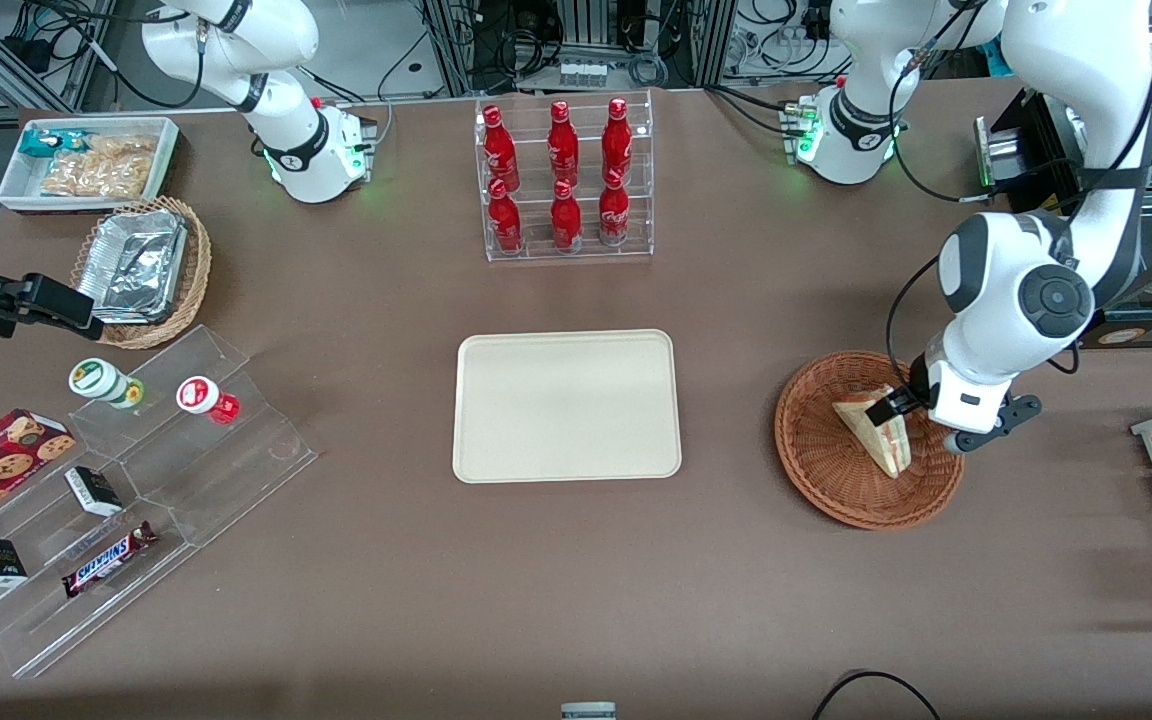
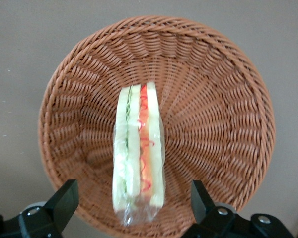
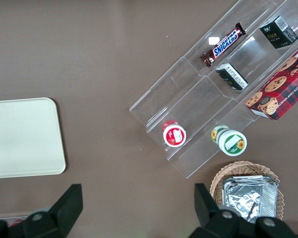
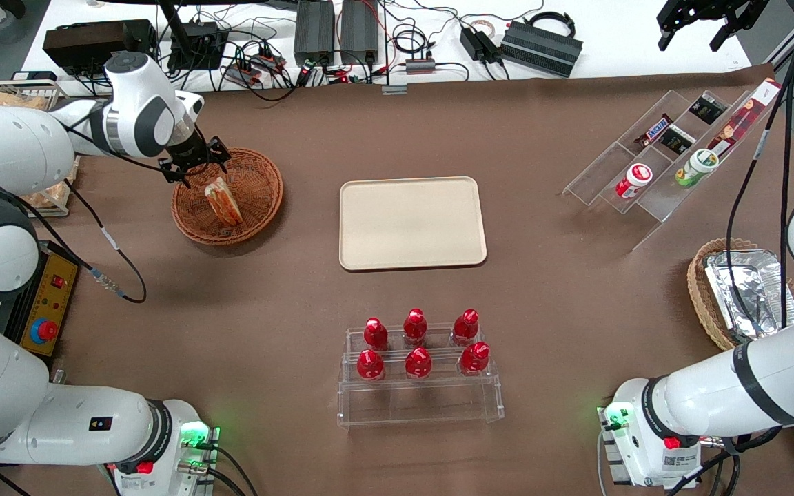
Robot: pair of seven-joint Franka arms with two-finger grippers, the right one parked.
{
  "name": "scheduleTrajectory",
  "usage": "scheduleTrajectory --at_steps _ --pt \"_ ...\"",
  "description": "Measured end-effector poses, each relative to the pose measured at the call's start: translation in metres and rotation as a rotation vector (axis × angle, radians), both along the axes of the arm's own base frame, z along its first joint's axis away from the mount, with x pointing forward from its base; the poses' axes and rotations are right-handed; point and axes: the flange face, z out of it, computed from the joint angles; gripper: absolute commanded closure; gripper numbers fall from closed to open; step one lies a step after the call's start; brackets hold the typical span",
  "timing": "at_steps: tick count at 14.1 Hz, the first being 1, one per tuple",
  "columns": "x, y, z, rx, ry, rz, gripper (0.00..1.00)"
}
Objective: Place sandwich from basket to tray
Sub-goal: 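Lower the left gripper and close it on the wrapped sandwich, then lift the sandwich and carry it over the cream tray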
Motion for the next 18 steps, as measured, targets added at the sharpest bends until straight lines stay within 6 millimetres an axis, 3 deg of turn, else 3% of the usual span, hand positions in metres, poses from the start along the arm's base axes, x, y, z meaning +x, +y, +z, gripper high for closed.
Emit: scheduleTrajectory --at_steps 3,4,5,6,7,10,13,16,18 --pt "-0.011 0.001 -0.035 -0.009 -0.030 0.101 0.00" --pt "-0.013 0.001 -0.047 -0.009 -0.023 0.134 0.06" --pt "-0.014 0.000 -0.057 -0.009 -0.013 0.154 0.39" --pt "-0.015 -0.001 -0.065 -0.009 -0.003 0.162 0.66" --pt "-0.015 -0.002 -0.069 -0.009 0.004 0.169 0.84" --pt "-0.010 -0.004 -0.061 -0.012 -0.007 0.178 0.89" --pt "0.004 -0.011 -0.026 0.001 0.060 0.167 0.92" --pt "0.019 -0.043 0.024 0.005 0.114 0.107 0.91" --pt "0.020 -0.078 0.038 0.002 0.100 -0.045 0.90"
